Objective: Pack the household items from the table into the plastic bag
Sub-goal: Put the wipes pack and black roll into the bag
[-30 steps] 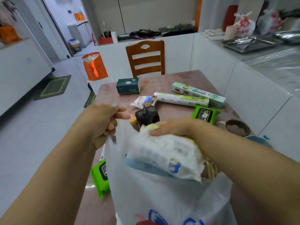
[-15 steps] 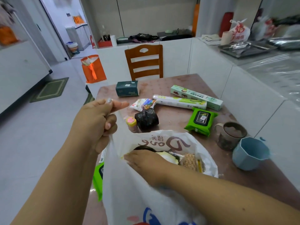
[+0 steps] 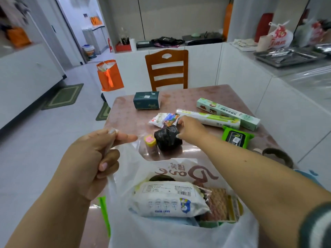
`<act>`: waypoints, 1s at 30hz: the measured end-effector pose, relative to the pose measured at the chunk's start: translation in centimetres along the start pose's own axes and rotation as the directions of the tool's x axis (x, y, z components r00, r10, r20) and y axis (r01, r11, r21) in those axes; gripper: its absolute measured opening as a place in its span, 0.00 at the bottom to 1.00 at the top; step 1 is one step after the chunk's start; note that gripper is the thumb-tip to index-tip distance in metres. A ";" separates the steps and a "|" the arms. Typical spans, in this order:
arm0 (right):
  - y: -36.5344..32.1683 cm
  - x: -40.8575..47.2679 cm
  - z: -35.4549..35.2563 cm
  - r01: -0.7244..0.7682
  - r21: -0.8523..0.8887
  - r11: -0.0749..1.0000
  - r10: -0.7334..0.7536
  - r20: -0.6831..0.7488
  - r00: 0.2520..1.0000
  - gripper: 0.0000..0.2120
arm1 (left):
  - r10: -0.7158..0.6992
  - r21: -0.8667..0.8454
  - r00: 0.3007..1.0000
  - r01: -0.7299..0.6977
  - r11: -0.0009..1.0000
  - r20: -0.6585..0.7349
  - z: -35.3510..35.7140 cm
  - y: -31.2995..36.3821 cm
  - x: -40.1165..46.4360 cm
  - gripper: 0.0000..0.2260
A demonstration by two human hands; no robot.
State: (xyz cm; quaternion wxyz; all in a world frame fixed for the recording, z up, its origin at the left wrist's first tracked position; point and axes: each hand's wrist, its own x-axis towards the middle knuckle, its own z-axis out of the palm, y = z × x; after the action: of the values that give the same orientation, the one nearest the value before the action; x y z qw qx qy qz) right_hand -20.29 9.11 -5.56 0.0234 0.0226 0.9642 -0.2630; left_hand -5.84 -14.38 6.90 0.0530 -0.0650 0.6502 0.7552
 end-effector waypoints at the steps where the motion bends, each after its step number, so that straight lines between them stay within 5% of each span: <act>1: -0.1 1.2 0.8 0.043 -0.066 0.997 -0.040 0.051 0.998 0.25 | -0.001 -0.001 1.000 0.001 1.000 0.000 0.0 0.0 0.1 0.14; 6: -1.2 4.5 4.6 0.258 -0.385 0.886 -0.150 0.288 0.946 0.43 | -0.017 -0.024 1.000 0.017 1.000 -0.007 -0.3 -0.2 0.8 0.14; 12: -0.7 4.6 6.2 0.216 -0.606 0.765 -0.083 0.239 0.967 0.43 | -0.039 -0.041 0.998 0.038 0.998 -0.042 -0.1 -0.5 1.3 0.14; 17: 1.2 3.0 5.1 0.030 -0.369 0.929 0.074 0.266 0.961 0.36 | -0.055 -0.032 0.997 0.053 0.998 -0.059 0.1 -0.7 2.1 0.12; 22: 1.0 -0.4 -0.1 -0.108 0.041 0.993 0.108 -0.014 0.994 0.30 | -0.055 -0.004 0.996 0.055 0.998 -0.063 0.3 -0.6 2.5 0.10; 26: -1.9 -8.3 -6.3 -0.007 0.653 0.757 -0.020 0.033 0.999 0.21 | -0.089 0.001 0.996 0.089 0.996 -0.033 0.3 -0.3 2.1 0.14; 28: -3.6 -12.8 -7.1 0.018 0.682 0.731 -0.133 0.116 0.984 0.17 | -0.131 -0.041 0.991 0.132 0.990 0.037 0.2 0.2 1.8 0.16; 30: -5.5 -15.7 -5.6 0.169 0.395 0.903 -0.264 0.199 0.944 0.12 | -0.176 -0.064 0.977 0.185 0.981 0.122 0.2 0.9 1.3 0.20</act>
State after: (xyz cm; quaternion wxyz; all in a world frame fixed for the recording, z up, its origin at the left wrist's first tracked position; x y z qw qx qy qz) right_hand -5.11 6.77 2.90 0.1094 -0.1146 0.8824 -0.4430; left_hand -7.29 -14.32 7.57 0.1566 -0.0819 0.6085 0.7736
